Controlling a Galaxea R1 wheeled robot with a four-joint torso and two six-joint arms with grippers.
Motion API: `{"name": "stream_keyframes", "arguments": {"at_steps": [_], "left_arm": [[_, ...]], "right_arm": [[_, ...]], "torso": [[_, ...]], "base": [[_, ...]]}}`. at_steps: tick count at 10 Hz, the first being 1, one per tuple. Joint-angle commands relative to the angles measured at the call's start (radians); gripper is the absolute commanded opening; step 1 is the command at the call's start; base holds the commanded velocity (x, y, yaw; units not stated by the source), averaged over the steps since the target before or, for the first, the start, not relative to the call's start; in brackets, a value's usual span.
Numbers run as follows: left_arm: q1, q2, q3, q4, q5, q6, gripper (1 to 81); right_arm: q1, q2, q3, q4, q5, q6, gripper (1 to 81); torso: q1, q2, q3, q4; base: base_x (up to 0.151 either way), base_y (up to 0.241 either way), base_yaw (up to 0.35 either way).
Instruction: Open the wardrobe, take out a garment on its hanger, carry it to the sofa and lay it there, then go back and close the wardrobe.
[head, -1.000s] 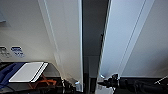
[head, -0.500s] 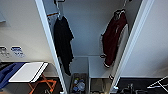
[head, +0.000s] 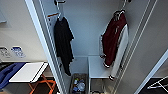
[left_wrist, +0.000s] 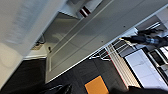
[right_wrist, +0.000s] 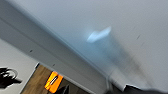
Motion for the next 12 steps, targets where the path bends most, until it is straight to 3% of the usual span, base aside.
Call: {"name": "stream_keyframes", "arguments": {"at_steps": [1,2,3,6,8,10,12], "left_arm": [[0.215,-0.141,-0.055,0.116,-0.283,0.001,81.1],[0.285,-0.098,-0.153,0.116,-0.371,-0.006,81.1],[0.328,-0.035,-0.238,0.094,-0.393,-0.013,81.1],[0.376,0.223,-0.525,0.028,-0.381,-0.081,81.1],[0.385,0.370,-0.698,-0.028,-0.372,-0.130,81.1],[0.372,0.474,-0.839,-0.111,-0.329,-0.138,81.1],[0.336,0.556,-0.938,-0.128,-0.312,-0.138,81.1]], "right_arm": [[-0.090,-0.177,-0.010,-0.061,0.121,0.030,81.1],[-0.127,-0.191,-0.098,-0.027,0.119,0.067,81.1],[-0.147,-0.177,-0.149,-0.007,0.112,0.092,81.1],[-0.196,-0.022,-0.336,0.071,0.010,0.107,81.1],[-0.253,0.114,-0.472,0.096,0.007,0.109,81.1],[-0.294,0.220,-0.598,0.125,0.000,0.109,81.1],[-0.322,0.334,-0.718,0.133,-0.006,0.109,81.1]], "torso": [[0.000,0.000,0.000,0.000],[-0.002,0.000,0.000,0.000],[-0.003,-0.002,0.001,0.000],[-0.006,-0.003,0.002,0.000],[-0.007,-0.004,0.003,0.000],[-0.007,-0.004,0.003,0.000],[-0.007,-0.004,0.003,0.000]], "base": [[0.000,0.000,0.000],[0.000,0.000,0.000],[0.000,0.000,0.000],[0.000,0.000,0.000],[0.000,0.000,0.000],[0.000,0.000,0.000],[0.000,0.000,0.000]]}}
